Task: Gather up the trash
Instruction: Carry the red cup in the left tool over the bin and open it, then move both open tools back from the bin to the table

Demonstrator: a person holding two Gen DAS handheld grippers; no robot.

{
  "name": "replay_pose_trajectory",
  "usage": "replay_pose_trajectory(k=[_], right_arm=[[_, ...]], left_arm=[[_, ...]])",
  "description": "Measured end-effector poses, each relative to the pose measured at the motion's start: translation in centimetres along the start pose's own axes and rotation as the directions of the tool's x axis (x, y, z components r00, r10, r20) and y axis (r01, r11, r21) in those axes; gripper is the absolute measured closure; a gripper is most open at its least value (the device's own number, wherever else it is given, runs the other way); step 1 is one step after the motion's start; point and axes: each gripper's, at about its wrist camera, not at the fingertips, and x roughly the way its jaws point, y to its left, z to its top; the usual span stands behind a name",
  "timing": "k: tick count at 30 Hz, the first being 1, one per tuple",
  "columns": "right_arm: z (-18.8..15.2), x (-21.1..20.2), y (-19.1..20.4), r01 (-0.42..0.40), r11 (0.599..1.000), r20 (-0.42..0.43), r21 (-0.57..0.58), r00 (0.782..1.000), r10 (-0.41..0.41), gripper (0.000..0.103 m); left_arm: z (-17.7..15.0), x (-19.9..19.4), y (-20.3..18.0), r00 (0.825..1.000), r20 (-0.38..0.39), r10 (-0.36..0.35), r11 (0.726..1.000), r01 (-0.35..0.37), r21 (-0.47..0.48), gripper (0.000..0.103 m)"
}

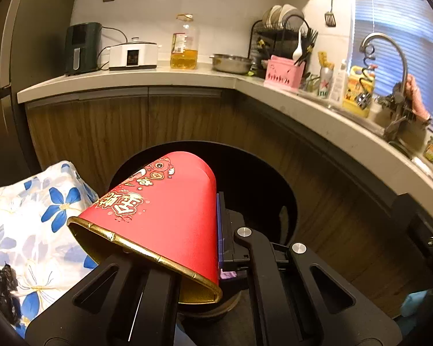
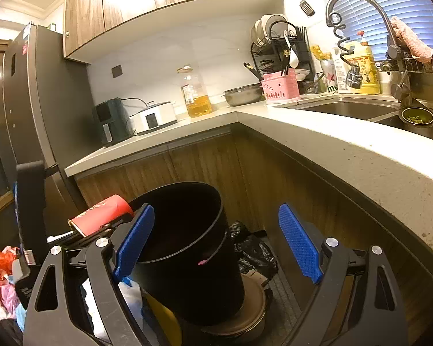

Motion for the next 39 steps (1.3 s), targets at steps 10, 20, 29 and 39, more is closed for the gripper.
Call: replay_pose_trajectory(k=[10,20,29,39], right_arm=[[-0.2,0.3,-0.6,0.009,1.000,-0.011,0.022,1.000,-0.009,0.017],[0.1,-0.5,-0.5,0.011,1.000,0.005,0.025,1.000,-0.011,0.017],[-0.2,-1.2,1.3,-0.038,0.999,-0.011,-0.017,0.999,0.037,0.017],[-2.7,-1.7,7.3,-0.168,0.981,-0.064,-0.097,0.985,0.163,0.017]], left_arm=[[0.0,0.5,0.7,0.998,-0.034,0.059,0.998,-0.060,-0.017,0.034],[0.1,-0.8,1.0,0.995,-0.046,0.083,0.996,-0.085,-0.039,0.022],[-2.8,-8.8,3.7,0.966,0.098,0.238,0.964,-0.222,-0.146,0.013],[-7.9,-18.8,8.9,0.839,0.155,0.522,0.840,-0.474,-0.263,0.012]])
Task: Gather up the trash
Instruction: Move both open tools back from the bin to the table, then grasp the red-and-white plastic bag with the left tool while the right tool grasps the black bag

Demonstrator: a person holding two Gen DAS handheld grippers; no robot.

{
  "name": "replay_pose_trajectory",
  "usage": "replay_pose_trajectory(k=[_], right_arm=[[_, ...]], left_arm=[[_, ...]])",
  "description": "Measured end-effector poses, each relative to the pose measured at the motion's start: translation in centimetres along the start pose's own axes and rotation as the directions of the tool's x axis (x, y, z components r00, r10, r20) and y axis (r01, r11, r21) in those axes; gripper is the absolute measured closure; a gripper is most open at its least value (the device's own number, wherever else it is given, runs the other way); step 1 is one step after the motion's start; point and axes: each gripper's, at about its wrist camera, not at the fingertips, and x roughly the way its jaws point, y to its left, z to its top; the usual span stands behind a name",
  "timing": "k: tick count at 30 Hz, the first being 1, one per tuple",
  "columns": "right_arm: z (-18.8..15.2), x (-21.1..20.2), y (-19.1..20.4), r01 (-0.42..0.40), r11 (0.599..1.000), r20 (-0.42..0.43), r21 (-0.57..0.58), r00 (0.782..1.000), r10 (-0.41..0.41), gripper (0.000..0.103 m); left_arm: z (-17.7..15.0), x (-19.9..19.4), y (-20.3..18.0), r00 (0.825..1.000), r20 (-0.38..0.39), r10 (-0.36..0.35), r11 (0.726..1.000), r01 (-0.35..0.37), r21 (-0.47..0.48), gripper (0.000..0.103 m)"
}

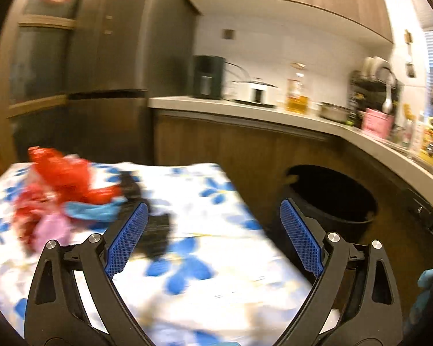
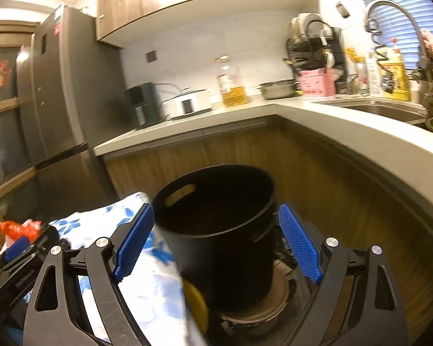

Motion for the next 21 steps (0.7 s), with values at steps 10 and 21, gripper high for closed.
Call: replay_pose_trajectory(k=[10,21], right_arm=[[-2.4,1.1,7.8,-0.160,0.983,-0.056,-0.087,0.986,0.156,0.017],[-4.5,3.0,14.4,-0.288,0.948,-0.118,-0.132,0.955,0.274,0.017]], left_arm=[[-1.5,-4.0,11.9,0.963,0.037,0.265,0.960,-0.260,-0.104,0.012],[-1.4,-3.9,19.0,0.930,-0.001,0.369,0.915,-0.363,-0.177,0.012]])
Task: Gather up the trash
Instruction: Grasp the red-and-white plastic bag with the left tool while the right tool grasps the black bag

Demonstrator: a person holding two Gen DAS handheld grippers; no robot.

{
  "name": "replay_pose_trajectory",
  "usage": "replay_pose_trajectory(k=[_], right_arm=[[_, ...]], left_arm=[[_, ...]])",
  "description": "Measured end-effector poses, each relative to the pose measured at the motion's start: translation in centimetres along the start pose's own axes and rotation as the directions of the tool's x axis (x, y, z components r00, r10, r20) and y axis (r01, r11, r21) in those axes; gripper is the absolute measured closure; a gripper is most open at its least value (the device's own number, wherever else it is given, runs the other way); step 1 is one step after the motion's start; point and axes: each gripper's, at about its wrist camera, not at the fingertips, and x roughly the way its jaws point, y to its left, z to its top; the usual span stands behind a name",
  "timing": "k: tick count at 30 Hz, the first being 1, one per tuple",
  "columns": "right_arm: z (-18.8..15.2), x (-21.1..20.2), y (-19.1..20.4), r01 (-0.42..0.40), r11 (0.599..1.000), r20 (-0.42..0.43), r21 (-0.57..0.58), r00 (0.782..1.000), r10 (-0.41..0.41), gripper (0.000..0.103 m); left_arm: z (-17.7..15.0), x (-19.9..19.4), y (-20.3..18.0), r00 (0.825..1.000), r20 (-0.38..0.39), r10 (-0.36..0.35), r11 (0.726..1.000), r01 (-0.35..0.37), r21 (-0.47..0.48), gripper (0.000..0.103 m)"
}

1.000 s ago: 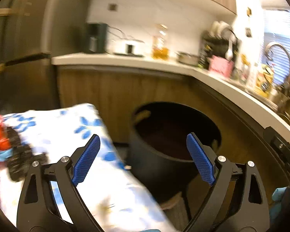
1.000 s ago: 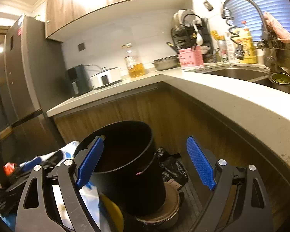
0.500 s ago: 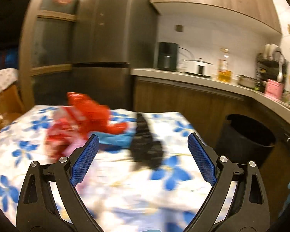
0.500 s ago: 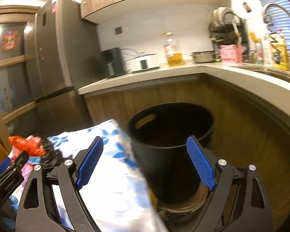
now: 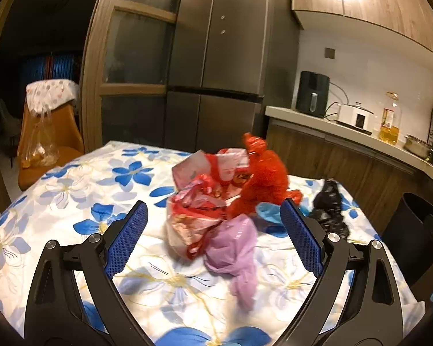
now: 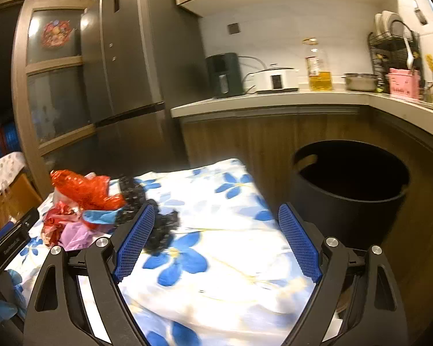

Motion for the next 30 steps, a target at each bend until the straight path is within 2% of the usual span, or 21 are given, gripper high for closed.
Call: replay_pose_trajectory(k=[9,16,18,20,21,23,25,28,30], right_arm=[[0.0,3.3,3.4,-0.058,0.998,-0.021,-0.029,0.998,0.058,0.017],[-0.1,5.4,4.7,-0.076,0.997,-0.040,-0.032,0.996,0.074,0.017],[-0.2,6.0,5.1,-0.078,0.996,-0.046,-0.037,0.996,0.076,0.017],[-0.4,6.7,5.4,-0.077,0.996,-0.056,-0.041,0.996,0.075,0.017],[-0.6,7.1,5.6,-0.079,0.996,-0.063,-0.041,0.995,0.076,0.017],[-0.7,7.7,5.8,-0.080,0.996,-0.078,-0.041,0.994,0.076,0.017],[-1.0,8.4,6.2,-0.085,0.995,-0.101,-0.043,0.992,0.081,0.022],[-1.3,9.2,6.7,-0.099,0.994,-0.127,-0.049,0.988,0.092,0.024],[-1.5,9.6,7.1,-0.109,0.992,-0.147,-0.061,0.984,0.099,0.030]], left_arm=[[0.0,4.2,2.2,0.995,-0.089,0.033,0.999,-0.033,0.001,0.012],[-0.6,6.7,3.9,0.984,-0.180,-0.006,0.998,-0.004,-0.056,0.016],[-0.8,7.1,4.0,0.979,-0.204,-0.021,0.998,0.008,-0.067,0.022],[-1.1,7.6,4.3,0.973,-0.226,-0.041,0.996,0.023,-0.082,0.034],[-1.2,7.8,4.4,0.972,-0.232,-0.047,0.996,0.027,-0.089,0.037],[-1.4,8.2,4.7,0.966,-0.249,-0.067,0.993,0.040,-0.110,0.053],[-1.6,8.4,5.0,0.962,-0.262,-0.078,0.991,0.046,-0.129,0.061],[-1.8,8.3,5.2,0.959,-0.267,-0.101,0.988,0.065,-0.139,0.069],[-1.8,7.8,5.1,0.962,-0.254,-0.104,0.988,0.071,-0.135,0.071]])
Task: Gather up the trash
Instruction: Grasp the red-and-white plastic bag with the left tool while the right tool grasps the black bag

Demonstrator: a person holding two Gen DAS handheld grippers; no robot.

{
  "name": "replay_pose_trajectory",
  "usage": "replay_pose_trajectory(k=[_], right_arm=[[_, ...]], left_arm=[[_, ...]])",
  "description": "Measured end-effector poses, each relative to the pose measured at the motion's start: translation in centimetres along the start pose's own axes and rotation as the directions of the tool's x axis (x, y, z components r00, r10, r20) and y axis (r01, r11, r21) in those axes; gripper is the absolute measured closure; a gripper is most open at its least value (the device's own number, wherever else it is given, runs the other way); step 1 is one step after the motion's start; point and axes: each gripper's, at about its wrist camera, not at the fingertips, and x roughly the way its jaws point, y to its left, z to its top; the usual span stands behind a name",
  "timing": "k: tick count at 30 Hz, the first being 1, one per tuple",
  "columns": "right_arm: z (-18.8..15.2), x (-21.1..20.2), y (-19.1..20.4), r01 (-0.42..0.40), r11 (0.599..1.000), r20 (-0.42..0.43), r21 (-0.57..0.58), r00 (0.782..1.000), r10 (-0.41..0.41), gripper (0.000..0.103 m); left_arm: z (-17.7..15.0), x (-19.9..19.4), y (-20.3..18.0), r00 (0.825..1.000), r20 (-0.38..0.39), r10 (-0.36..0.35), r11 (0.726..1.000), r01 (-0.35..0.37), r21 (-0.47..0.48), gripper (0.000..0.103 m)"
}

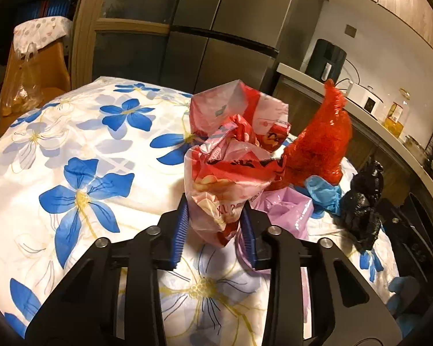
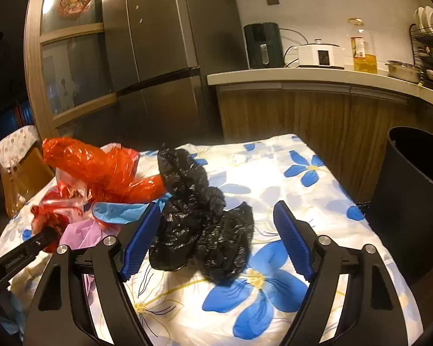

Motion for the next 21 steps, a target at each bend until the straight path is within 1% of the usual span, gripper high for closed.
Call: replay_pose_trajectory(k=[2,5,7,8,9,10,11,13,15,16,19,21], right_arm=[[-0.1,0.5,0.2,0.002,1.000,-0.020,-0.007,1.000,-0.003,0.032],[-0.2,1.1,0.2,0.002,1.000,-0.047,-0.011,0.999,-0.002,0.041],[-0.3,1.3,0.1,-0.001,1.000,-0.058,-0.013,0.998,0.000,0.055],[-0.4,1.4,0.2,-0.004,1.000,-0.062,-0.015,0.998,0.003,0.058],[-0.4,1.5,0.1,-0.008,1.000,-0.066,-0.017,0.998,0.007,0.066],[-0.5,1.5,0.2,-0.009,1.000,-0.068,-0.018,0.998,0.008,0.072],[-0.5,1.5,0.1,-0.010,1.000,-0.068,-0.019,0.998,0.008,0.074],[-0.5,1.3,0.1,-0.010,1.000,-0.067,-0.016,0.998,0.009,0.089],[-0.5,1.1,-0.2,-0.020,1.000,-0.066,-0.004,0.998,0.020,0.096],[-0.5,0.9,-0.3,-0.022,1.000,-0.065,0.002,0.998,0.022,0.098],[-0.4,0.1,-0.8,-0.030,0.999,-0.058,0.024,0.998,0.032,0.100],[-0.3,-1.0,-1.1,-0.031,0.999,-0.039,0.030,0.999,0.032,0.100]], left_arm=[[-0.1,-0.7,0.0,1.000,0.015,-0.010,1.000,0.010,0.000,0.072],[-0.4,-1.9,0.4,0.999,0.029,-0.023,1.000,0.023,-0.010,0.073],[-0.6,-3.0,0.5,0.999,0.044,-0.022,1.000,0.023,-0.012,0.074],[-0.8,-3.6,0.5,0.998,0.054,-0.022,1.000,0.022,-0.009,0.074],[-0.9,-4.0,0.5,0.998,0.062,-0.019,1.000,0.019,-0.006,0.074],[-1.0,-4.6,0.5,0.997,0.077,-0.013,1.000,0.013,0.000,0.074],[-1.1,-5.1,0.5,0.996,0.086,-0.014,1.000,0.014,0.001,0.073],[-1.2,-5.9,0.7,0.995,0.095,-0.034,0.999,0.035,-0.010,0.074],[-1.2,-6.5,0.5,0.994,0.100,-0.041,0.999,0.042,-0.007,0.074],[-1.2,-6.9,0.2,0.994,0.105,-0.043,0.999,0.043,0.000,0.074],[-1.2,-7.7,-0.2,0.992,0.114,-0.053,0.999,0.052,0.012,0.074],[-1.3,-8.4,-0.5,0.991,0.123,-0.057,0.998,0.055,0.017,0.074]])
